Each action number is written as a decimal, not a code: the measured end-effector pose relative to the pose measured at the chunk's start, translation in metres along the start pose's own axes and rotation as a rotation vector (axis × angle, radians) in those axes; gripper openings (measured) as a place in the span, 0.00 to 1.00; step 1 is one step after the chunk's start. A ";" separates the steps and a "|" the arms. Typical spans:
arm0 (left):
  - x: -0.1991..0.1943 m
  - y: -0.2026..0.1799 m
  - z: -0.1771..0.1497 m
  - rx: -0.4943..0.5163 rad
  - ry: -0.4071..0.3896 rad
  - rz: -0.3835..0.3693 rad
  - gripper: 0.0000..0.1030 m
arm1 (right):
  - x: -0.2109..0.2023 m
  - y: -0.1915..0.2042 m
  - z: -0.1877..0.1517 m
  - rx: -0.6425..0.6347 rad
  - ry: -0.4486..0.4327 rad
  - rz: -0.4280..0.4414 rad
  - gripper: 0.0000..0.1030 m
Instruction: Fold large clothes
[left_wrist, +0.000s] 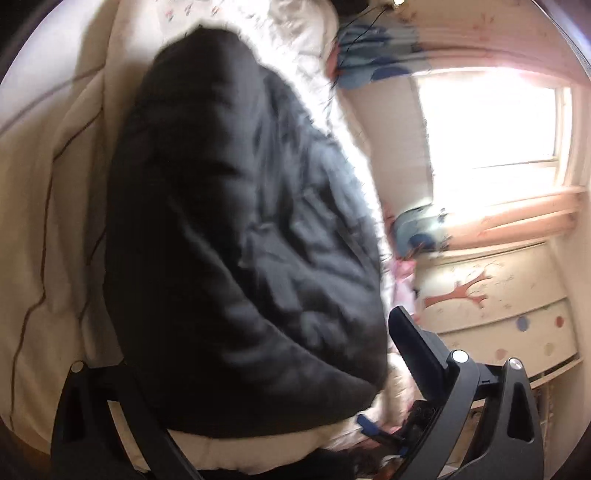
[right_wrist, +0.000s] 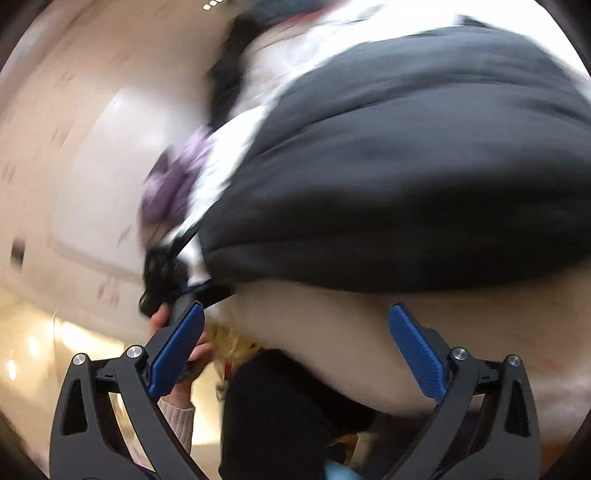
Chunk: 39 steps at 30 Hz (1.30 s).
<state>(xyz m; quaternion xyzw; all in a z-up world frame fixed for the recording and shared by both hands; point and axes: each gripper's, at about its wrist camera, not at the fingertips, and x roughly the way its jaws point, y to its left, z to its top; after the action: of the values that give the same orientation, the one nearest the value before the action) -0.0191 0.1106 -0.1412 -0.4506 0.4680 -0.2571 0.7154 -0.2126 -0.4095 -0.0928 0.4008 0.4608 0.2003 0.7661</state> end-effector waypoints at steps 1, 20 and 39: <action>0.003 0.004 0.002 -0.013 0.009 0.013 0.93 | -0.018 -0.023 0.001 0.063 -0.029 -0.008 0.94; -0.013 -0.065 0.023 0.087 -0.058 0.015 0.19 | -0.073 -0.060 0.067 0.106 -0.316 0.181 0.17; -0.024 -0.005 -0.042 -0.011 0.050 0.024 0.68 | -0.190 -0.075 -0.049 0.055 -0.475 -0.161 0.53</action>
<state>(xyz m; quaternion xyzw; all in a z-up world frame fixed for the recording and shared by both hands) -0.0672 0.1104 -0.1331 -0.4420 0.4926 -0.2571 0.7042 -0.3543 -0.5622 -0.0616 0.4192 0.3036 0.0261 0.8552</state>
